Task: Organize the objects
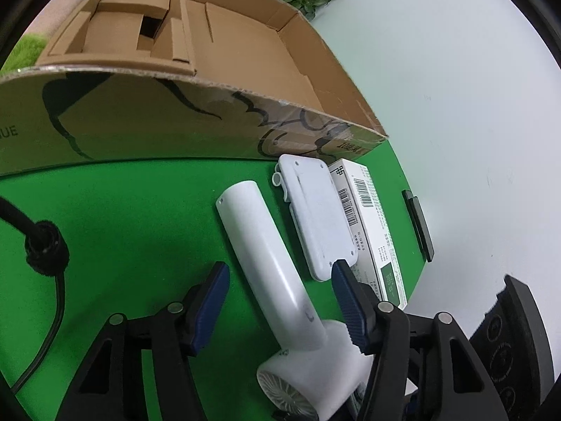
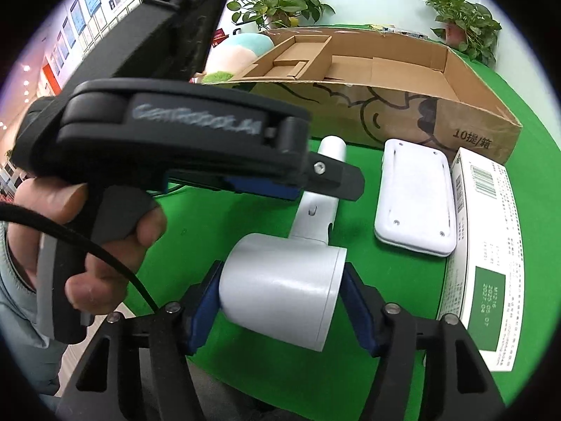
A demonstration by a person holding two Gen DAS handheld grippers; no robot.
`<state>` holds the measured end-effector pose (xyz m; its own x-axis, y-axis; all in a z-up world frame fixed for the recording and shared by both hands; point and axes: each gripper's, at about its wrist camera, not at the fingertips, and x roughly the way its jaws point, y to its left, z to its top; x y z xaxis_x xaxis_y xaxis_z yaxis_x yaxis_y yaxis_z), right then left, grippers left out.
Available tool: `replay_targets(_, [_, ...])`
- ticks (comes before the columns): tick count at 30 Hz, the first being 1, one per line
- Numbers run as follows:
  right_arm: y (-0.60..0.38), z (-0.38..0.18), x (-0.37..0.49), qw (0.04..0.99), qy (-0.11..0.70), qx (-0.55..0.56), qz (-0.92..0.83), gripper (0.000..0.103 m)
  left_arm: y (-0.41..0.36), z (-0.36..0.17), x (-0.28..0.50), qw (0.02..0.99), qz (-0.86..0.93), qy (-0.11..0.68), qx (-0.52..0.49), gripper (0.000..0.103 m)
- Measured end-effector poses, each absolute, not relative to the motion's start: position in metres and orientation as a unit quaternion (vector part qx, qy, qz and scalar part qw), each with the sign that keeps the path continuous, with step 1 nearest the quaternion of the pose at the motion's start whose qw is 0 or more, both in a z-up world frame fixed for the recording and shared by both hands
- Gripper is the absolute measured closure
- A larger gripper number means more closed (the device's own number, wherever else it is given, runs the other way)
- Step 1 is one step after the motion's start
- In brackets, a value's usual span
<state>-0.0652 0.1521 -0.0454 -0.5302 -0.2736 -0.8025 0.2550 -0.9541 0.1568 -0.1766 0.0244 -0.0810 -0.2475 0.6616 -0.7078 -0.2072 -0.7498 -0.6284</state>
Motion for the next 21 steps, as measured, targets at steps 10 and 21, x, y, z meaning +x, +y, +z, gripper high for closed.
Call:
replay_targets(10, [0.146,-0.046,-0.056,0.142,-0.003,0.459,-0.877,0.039,0.023,-0.08,-0.18,0.273,0.767,-0.196,-0.546,0.067])
replay_targets(21, [0.145,-0.033,-0.057,0.145,-0.01,0.435,-0.889,0.04,0.019,-0.031,-0.167,0.277,0.807,-0.169,-0.493,0.071])
